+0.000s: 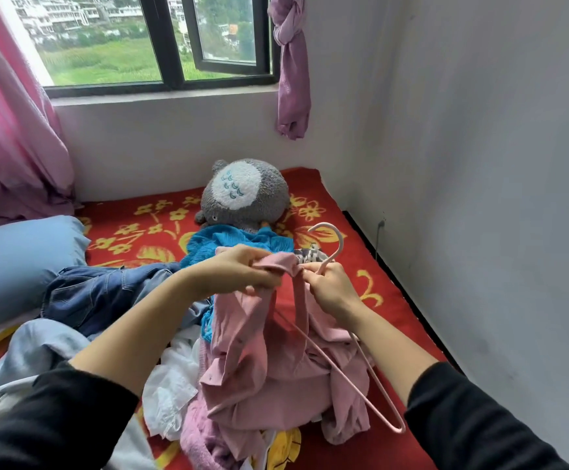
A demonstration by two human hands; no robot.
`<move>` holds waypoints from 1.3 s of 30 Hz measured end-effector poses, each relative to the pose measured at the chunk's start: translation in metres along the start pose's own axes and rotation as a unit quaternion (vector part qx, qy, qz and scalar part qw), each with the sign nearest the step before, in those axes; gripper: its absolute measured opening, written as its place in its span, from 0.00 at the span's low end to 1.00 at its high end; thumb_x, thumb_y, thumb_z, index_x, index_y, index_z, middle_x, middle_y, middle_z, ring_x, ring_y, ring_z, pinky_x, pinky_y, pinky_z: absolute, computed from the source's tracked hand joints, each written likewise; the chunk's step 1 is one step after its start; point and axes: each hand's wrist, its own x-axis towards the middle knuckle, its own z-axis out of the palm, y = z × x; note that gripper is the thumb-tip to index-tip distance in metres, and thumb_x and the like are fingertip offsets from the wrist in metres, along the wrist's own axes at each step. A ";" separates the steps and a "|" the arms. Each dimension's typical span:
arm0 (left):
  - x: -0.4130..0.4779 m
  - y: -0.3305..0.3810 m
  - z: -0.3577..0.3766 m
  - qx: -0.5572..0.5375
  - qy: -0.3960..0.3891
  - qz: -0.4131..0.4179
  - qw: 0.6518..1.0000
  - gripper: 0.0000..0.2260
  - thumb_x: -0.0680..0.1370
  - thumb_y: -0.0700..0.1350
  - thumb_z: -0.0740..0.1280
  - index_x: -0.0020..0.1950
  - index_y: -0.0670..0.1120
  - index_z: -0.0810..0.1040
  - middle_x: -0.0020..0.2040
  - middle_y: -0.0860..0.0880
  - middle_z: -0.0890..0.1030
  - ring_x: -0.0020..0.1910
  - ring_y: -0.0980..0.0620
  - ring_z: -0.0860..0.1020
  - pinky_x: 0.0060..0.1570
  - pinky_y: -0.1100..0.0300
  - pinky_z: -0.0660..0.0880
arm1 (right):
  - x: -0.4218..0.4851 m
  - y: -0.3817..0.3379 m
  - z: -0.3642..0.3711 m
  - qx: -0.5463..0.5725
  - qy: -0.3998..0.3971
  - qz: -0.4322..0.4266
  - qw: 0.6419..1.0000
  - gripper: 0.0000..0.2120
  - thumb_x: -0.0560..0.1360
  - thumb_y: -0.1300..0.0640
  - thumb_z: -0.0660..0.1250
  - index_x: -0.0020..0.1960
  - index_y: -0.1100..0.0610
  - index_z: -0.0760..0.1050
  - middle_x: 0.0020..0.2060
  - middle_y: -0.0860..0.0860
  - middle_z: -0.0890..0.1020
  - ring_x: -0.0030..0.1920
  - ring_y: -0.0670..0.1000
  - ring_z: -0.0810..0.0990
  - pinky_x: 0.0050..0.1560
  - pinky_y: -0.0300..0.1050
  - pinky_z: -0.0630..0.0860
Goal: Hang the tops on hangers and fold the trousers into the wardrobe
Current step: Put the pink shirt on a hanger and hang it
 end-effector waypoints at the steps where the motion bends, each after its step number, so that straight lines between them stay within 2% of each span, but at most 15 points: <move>1: -0.004 -0.003 -0.003 0.011 -0.054 -0.016 0.998 0.16 0.69 0.45 0.71 0.56 0.43 0.81 0.46 0.46 0.81 0.43 0.56 0.78 0.45 0.62 0.75 | 0.000 0.002 -0.002 -0.001 0.000 0.002 1.000 0.12 0.78 0.61 0.61 0.47 0.67 0.81 0.21 0.41 0.73 0.24 0.39 0.68 0.29 0.36 0.64; 3: -0.005 -0.011 -0.007 0.058 -0.037 -0.008 0.998 0.23 0.66 0.46 0.69 0.62 0.50 0.78 0.55 0.47 0.81 0.53 0.55 0.77 0.54 0.59 0.76 | -0.001 -0.001 -0.004 -0.003 -0.007 -0.011 1.000 0.12 0.77 0.62 0.60 0.44 0.70 0.78 0.26 0.50 0.75 0.29 0.43 0.69 0.34 0.44 0.68; 5: 0.001 -0.023 -0.007 0.198 0.092 0.002 0.976 0.28 0.67 0.46 0.68 0.68 0.54 0.72 0.62 0.48 0.74 0.63 0.50 0.69 0.64 0.51 0.69 | -0.001 -0.008 -0.002 0.011 -0.017 -0.021 1.000 0.14 0.77 0.63 0.61 0.38 0.73 0.74 0.27 0.54 0.71 0.29 0.47 0.67 0.35 0.45 0.65; 9: 0.016 -0.040 0.010 0.396 0.173 0.029 0.901 0.15 0.76 0.51 0.65 0.63 0.54 0.75 0.59 0.52 0.76 0.63 0.50 0.69 0.65 0.51 0.62 | -0.006 -0.016 0.005 0.083 -0.078 0.012 0.993 0.11 0.76 0.63 0.66 0.34 0.63 0.74 0.22 0.46 0.71 0.23 0.41 0.66 0.26 0.36 0.63; 12: 0.019 -0.044 0.008 0.315 0.181 0.062 0.930 0.10 0.76 0.51 0.62 0.40 0.47 0.78 0.39 0.52 0.79 0.44 0.51 0.77 0.47 0.57 0.69 | -0.010 -0.014 -0.002 0.144 -0.174 0.056 0.973 0.05 0.69 0.69 0.60 0.40 0.67 0.75 0.25 0.50 0.72 0.24 0.45 0.68 0.24 0.37 0.65; 15: 0.012 -0.044 0.004 0.176 0.155 0.062 0.970 0.16 0.72 0.54 0.63 0.30 0.45 0.72 0.27 0.55 0.69 0.29 0.57 0.67 0.33 0.61 0.65 | -0.004 0.000 -0.021 0.223 -0.237 0.109 0.939 0.13 0.68 0.66 0.57 0.45 0.65 0.79 0.37 0.57 0.79 0.35 0.50 0.76 0.37 0.42 0.75; 18: 0.009 -0.041 0.005 0.116 0.144 0.075 0.980 0.16 0.74 0.47 0.68 0.27 0.46 0.71 0.27 0.56 0.66 0.29 0.59 0.64 0.31 0.61 0.63 | -0.004 0.017 -0.030 0.050 -0.273 0.078 0.958 0.07 0.73 0.65 0.65 0.47 0.56 0.78 0.36 0.48 0.78 0.32 0.43 0.74 0.32 0.34 0.71; 20: 0.008 -0.035 0.007 0.117 0.131 0.085 0.981 0.15 0.75 0.43 0.69 0.27 0.46 0.73 0.28 0.55 0.69 0.30 0.59 0.66 0.32 0.61 0.63 | -0.006 0.025 -0.022 -0.070 -0.320 0.035 0.944 0.04 0.71 0.58 0.72 0.44 0.53 0.77 0.36 0.44 0.80 0.35 0.43 0.76 0.36 0.35 0.75; 22: 0.007 -0.029 0.007 0.120 0.105 0.089 0.983 0.10 0.72 0.42 0.68 0.31 0.44 0.79 0.31 0.52 0.73 0.31 0.58 0.68 0.34 0.60 0.65 | -0.004 0.030 -0.007 -0.115 -0.286 0.001 0.951 0.09 0.73 0.56 0.71 0.50 0.59 0.79 0.47 0.54 0.84 0.46 0.50 0.80 0.54 0.50 0.78; 25: 0.000 -0.028 0.005 0.115 0.080 0.088 0.986 0.11 0.66 0.43 0.65 0.34 0.34 0.77 0.32 0.45 0.71 0.33 0.53 0.67 0.35 0.56 0.64 | 0.003 0.030 -0.004 -0.043 -0.203 0.027 0.978 0.09 0.77 0.63 0.66 0.56 0.64 0.79 0.53 0.58 0.83 0.54 0.53 0.81 0.61 0.54 0.76; 29: -0.009 -0.039 -0.009 0.077 0.105 0.060 0.990 0.10 0.66 0.42 0.65 0.31 0.34 0.75 0.30 0.46 0.68 0.32 0.51 0.65 0.35 0.56 0.61 | 0.006 0.029 -0.018 0.029 -0.199 0.057 0.978 0.10 0.77 0.63 0.65 0.55 0.69 0.74 0.44 0.57 0.80 0.42 0.53 0.77 0.44 0.50 0.74; 33: -0.012 -0.040 -0.011 0.088 0.110 0.044 0.989 0.10 0.63 0.42 0.65 0.23 0.46 0.68 0.26 0.50 0.65 0.28 0.54 0.62 0.32 0.56 0.58 | 0.008 0.022 -0.029 -0.137 -0.229 0.002 0.964 0.15 0.65 0.53 0.77 0.45 0.61 0.78 0.37 0.51 0.79 0.39 0.47 0.76 0.38 0.47 0.72; 35: -0.011 -0.038 -0.011 0.141 0.095 0.028 0.985 0.10 0.61 0.44 0.65 0.22 0.47 0.67 0.24 0.54 0.64 0.25 0.56 0.61 0.28 0.59 0.59 | 0.017 0.024 -0.037 -0.358 -0.117 -0.034 0.926 0.03 0.69 0.61 0.68 0.43 0.57 0.78 0.40 0.53 0.81 0.44 0.54 0.81 0.40 0.48 0.73; 36: -0.011 -0.038 -0.012 0.170 0.089 0.023 0.981 0.09 0.60 0.45 0.65 0.21 0.47 0.67 0.22 0.55 0.64 0.24 0.58 0.61 0.27 0.59 0.60 | 0.019 0.026 -0.045 -0.444 -0.033 -0.029 0.895 0.06 0.71 0.63 0.63 0.45 0.55 0.77 0.43 0.55 0.82 0.47 0.58 0.81 0.41 0.48 0.72; 39: -0.011 -0.045 -0.017 0.211 0.102 0.015 0.972 0.09 0.59 0.46 0.64 0.22 0.47 0.66 0.22 0.55 0.64 0.22 0.59 0.62 0.26 0.60 0.63 | 0.024 0.042 -0.075 -0.501 0.148 -0.042 0.852 0.07 0.74 0.65 0.58 0.45 0.56 0.74 0.44 0.57 0.81 0.47 0.61 0.81 0.40 0.47 0.69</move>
